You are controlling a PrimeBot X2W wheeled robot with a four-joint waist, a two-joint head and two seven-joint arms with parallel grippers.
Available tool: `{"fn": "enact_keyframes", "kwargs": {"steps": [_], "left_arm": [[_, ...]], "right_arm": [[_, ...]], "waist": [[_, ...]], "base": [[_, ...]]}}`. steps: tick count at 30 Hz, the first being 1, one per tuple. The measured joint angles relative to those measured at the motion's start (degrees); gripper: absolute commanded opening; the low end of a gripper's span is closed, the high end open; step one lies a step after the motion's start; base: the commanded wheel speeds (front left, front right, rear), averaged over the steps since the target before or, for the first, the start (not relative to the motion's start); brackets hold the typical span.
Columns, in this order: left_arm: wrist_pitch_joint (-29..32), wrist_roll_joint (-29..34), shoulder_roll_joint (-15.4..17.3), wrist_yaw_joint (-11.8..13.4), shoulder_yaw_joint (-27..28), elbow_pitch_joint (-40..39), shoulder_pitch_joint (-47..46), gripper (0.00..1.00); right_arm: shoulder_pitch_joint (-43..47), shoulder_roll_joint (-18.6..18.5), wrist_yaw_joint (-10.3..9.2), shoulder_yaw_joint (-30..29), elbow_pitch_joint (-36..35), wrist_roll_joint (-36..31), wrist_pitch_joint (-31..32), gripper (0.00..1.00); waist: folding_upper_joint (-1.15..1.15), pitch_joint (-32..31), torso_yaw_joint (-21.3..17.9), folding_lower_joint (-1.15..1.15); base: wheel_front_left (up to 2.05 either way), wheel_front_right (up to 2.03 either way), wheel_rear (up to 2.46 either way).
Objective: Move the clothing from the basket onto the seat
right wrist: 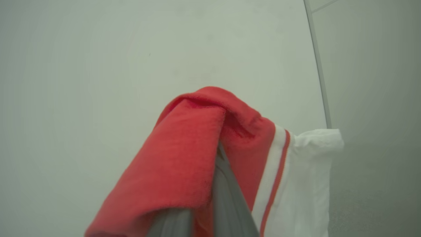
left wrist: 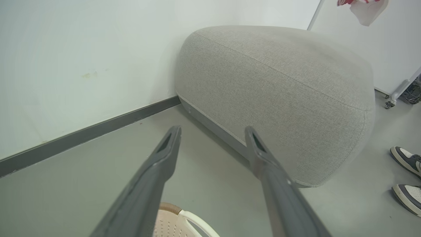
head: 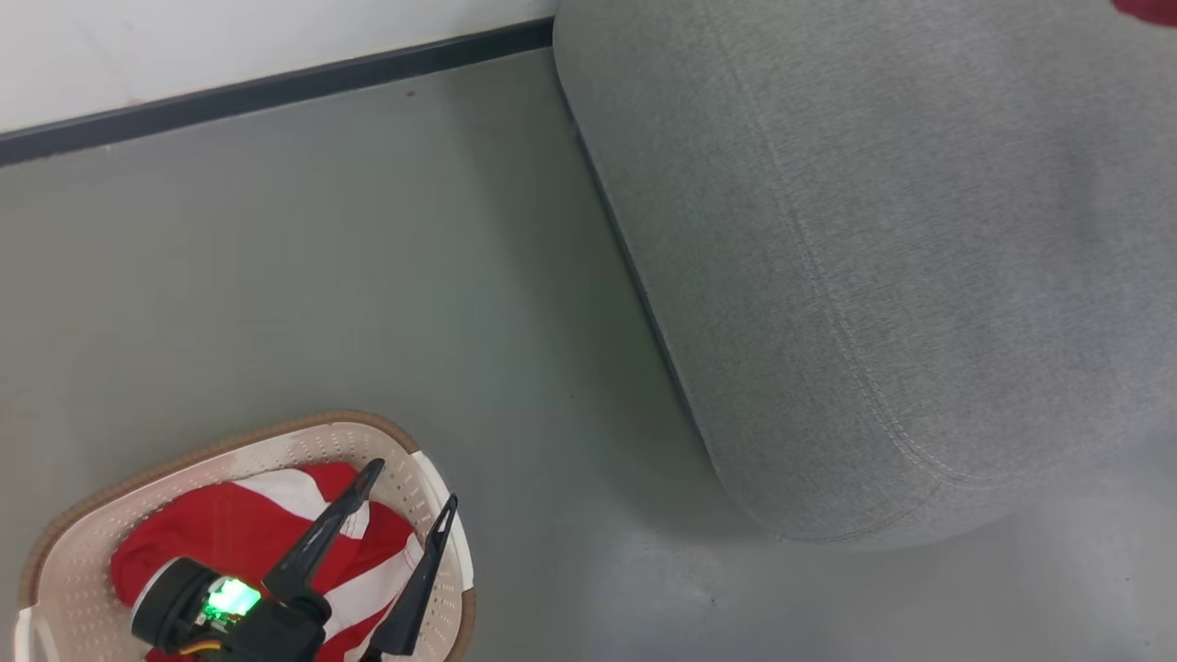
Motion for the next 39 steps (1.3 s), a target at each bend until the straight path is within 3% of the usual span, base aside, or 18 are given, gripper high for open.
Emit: {"fn": "enact_keyframes", "kwargs": {"steps": [7,13,19,37,39], "left_arm": [[0.0,-1.7,0.73,0.0,-0.1,-0.27,-2.08,1.0],[0.0,-2.4,0.87,0.0,-0.25,-0.26,-2.35,1.0],[0.0,-2.68,1.35,0.0,-0.08,-0.21,-2.37,1.0],[0.0,-3.12,1.79,0.0,0.42,-0.1,-2.37,1.0],[0.0,-3.13,1.78,0.0,0.42,-0.07,-2.38,1.0]], "right_arm": [[-6.58,-2.35,0.16,0.35,8.42,-0.04,0.0,0.0],[-8.21,-4.82,-0.86,-1.6,16.69,-0.01,0.03,0.0],[-9.46,-4.82,-1.86,-1.99,22.96,0.62,0.02,0.0],[-12.72,-4.89,-1.79,-1.08,32.43,0.86,0.01,0.0],[-12.83,-5.04,-2.08,-1.15,33.14,0.4,0.01,1.0]], "waist": [[0.0,2.04,2.12,0.0],[-0.01,3.34,4.25,0.0],[0.0,4.45,5.94,0.0],[0.0,5.46,6.67,0.0],[0.0,5.47,6.66,0.0]], "base": [[0.0,0.0,0.0],[0.0,0.0,0.0],[0.0,0.0,0.0],[0.0,0.0,0.0],[0.0,0.0,0.0]]}}
